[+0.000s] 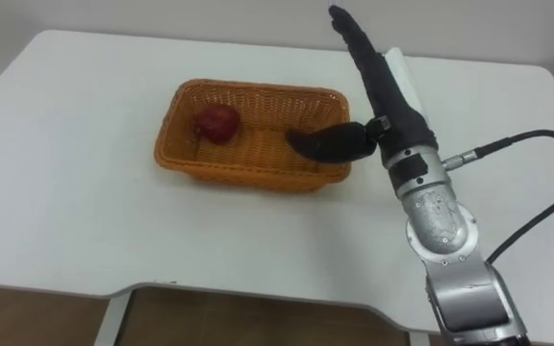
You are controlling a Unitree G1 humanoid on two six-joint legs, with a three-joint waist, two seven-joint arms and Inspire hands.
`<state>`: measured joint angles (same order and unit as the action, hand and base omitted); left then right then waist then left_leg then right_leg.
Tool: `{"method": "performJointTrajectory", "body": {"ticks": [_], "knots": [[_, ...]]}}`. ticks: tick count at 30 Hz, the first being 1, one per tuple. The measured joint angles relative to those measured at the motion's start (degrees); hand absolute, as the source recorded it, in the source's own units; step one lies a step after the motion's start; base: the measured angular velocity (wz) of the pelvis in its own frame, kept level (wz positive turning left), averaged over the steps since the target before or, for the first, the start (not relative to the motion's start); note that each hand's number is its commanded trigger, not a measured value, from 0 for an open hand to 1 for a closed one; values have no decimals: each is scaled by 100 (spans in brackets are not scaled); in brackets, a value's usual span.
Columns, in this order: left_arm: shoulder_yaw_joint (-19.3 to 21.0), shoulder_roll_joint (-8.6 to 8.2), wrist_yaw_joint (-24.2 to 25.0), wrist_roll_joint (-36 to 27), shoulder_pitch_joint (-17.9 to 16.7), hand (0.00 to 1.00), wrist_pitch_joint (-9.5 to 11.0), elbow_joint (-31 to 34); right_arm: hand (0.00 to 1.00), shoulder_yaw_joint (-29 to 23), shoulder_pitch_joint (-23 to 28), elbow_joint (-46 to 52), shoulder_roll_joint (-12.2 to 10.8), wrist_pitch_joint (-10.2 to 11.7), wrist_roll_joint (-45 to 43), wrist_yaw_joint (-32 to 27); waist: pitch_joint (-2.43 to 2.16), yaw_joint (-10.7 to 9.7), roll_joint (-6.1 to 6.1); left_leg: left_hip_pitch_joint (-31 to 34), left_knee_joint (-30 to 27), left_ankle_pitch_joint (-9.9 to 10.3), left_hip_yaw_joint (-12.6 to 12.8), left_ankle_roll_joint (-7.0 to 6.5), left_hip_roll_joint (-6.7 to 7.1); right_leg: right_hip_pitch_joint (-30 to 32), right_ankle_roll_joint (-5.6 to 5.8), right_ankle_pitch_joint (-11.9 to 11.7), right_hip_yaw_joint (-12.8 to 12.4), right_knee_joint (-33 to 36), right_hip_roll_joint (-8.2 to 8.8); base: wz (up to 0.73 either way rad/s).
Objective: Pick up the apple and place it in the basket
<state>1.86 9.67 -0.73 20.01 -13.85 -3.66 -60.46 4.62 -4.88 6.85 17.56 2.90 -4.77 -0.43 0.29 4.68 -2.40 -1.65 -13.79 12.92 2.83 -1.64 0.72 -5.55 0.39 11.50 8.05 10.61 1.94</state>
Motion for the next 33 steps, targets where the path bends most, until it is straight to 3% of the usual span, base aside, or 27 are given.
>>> {"method": "performJointTrajectory", "body": {"ticks": [6,9,12,15,19,23,27,28,33], "knots": [[72,4,-52,-25,-65,0,36,-48,0,-515,4,-1,-11,55,324,-589,-10,-135,-16,-8,9,0,4,0,1,-13,1,0,-6,0,2,0],[223,-12,-157,-26,-140,0,97,-59,0,-1059,9,4,-8,146,512,-1160,-26,-224,-48,-3,7,0,0,0,0,0,1,0,7,-3,2,1],[432,-15,-285,-32,-278,0,139,-41,0,-1782,30,15,-2,232,687,-2002,-39,-358,-69,-8,12,0,4,0,2,-5,1,0,14,-2,2,-1],[726,-7,-311,-31,-357,0,194,-30,0,-2491,68,-87,2,452,797,-2917,-38,-473,-69,-51,32,0,23,-1,0,-25,1,0,13,-11,1,0],[885,-10,-447,-54,-530,0,227,-47,0,-3357,270,-265,6,594,1459,-4043,-38,-773,-52,-52,45,0,15,0,0,-36,3,1,21,-10,-3,0],[927,-12,-649,-89,-576,0,215,0,0,-4111,360,-1153,20,647,2224,-4975,-60,-1031,-21,28,33,2,11,-1,1,21,2,1,6,-1,-2,0],[933,-39,-659,-154,-530,0,115,138,0,-4252,804,-2254,-9,569,3097,-5347,-79,-1119,1,45,46,2,29,-1,1,25,2,1,-12,6,-2,-3],[938,-50,-658,-156,-514,0,106,172,0,-4275,910,-2564,-50,546,3315,-5394,-102,-1138,50,52,45,2,48,-1,2,43,2,1,-31,17,-1,-8],[1044,-79,-657,-250,-469,0,8,363,0,-4358,1141,-3973,-230,448,4535,-5344,-97,-1203,102,39,59,-8,82,1,0,52,-2,5,-95,12,-7,-3]]}}
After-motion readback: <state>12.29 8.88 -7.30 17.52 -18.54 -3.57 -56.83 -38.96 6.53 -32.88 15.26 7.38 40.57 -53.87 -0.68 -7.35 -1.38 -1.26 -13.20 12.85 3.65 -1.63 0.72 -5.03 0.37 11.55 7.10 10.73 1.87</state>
